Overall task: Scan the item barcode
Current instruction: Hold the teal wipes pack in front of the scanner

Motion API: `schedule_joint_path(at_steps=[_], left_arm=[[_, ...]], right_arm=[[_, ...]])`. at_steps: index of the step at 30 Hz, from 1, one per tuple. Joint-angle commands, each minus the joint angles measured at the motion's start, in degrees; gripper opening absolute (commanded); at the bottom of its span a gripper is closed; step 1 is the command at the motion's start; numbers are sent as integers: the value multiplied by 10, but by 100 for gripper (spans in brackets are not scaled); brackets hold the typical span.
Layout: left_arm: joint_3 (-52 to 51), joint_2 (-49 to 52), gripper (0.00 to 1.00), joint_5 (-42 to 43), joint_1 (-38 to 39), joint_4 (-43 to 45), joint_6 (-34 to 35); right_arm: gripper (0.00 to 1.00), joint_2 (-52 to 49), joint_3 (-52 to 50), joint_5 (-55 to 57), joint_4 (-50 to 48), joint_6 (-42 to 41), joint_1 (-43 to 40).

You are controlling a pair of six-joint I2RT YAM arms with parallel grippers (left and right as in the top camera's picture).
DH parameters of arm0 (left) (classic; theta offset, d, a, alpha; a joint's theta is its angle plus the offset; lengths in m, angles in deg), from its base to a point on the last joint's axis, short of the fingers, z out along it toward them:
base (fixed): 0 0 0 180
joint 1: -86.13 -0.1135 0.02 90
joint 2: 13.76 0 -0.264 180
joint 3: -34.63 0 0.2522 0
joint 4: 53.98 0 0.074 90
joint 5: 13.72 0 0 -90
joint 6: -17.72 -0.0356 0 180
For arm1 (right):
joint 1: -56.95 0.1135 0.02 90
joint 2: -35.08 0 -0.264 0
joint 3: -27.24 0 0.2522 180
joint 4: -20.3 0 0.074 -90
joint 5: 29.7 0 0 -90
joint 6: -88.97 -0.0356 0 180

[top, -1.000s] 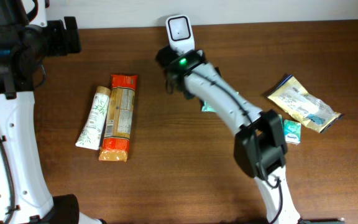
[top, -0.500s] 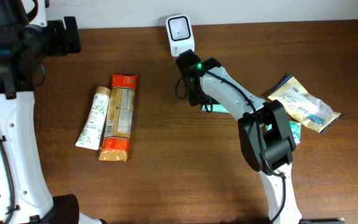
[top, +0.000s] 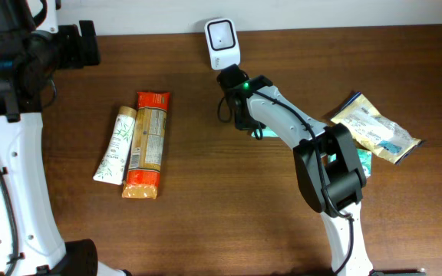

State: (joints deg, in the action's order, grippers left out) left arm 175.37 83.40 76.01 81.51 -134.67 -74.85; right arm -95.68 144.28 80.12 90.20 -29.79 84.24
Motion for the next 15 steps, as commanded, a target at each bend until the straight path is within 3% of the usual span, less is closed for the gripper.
schedule_joint_path(at_steps=[1, 3, 5, 15], left_arm=[[6, -4, 99, -2, 0, -1, -7], [6, -4, 99, -2, 0, -1, -7], [6, -4, 99, -2, 0, -1, -7], [6, -4, 99, -2, 0, -1, -7]], right_arm=[[9, -24, 9, -28, 20, 47, -3], [47, -24, 34, -22, 40, 98, -3], [59, -24, 68, -9, 72, 138, -3], [53, -47, 4, 3, 76, 148, -13]])
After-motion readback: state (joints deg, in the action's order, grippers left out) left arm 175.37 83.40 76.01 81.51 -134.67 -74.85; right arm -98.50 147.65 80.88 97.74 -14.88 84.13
